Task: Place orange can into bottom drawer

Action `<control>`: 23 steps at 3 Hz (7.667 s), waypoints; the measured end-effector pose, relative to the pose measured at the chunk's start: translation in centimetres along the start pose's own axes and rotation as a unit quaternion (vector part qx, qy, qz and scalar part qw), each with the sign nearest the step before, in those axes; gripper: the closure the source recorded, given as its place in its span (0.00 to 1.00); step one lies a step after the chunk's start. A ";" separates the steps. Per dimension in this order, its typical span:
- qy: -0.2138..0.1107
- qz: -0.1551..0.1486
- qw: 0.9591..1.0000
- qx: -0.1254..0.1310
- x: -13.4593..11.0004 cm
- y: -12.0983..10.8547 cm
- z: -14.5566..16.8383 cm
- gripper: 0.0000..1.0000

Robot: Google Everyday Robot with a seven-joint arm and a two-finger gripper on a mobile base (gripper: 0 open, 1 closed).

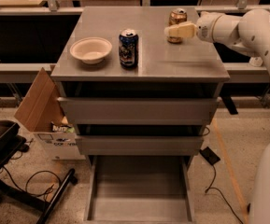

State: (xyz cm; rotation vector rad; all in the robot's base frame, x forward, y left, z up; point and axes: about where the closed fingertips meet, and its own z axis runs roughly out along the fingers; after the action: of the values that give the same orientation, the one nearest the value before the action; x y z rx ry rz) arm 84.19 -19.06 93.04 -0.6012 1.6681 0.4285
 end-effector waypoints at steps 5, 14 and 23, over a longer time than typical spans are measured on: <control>0.008 -0.029 1.000 0.007 1.2 -1.5 8.8 0.64; 0.007 -0.037 0.968 -0.249 6.4 20.6 -21.5 1.00; 0.020 0.029 0.906 -0.422 47.1 38.8 -10.3 1.00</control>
Offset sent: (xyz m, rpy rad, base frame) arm 0.0696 0.0370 -0.0252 0.0078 -0.0318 0.0074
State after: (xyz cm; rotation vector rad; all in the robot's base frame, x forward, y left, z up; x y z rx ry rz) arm 47.22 -1.35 46.72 -1.1948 1.4912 1.2156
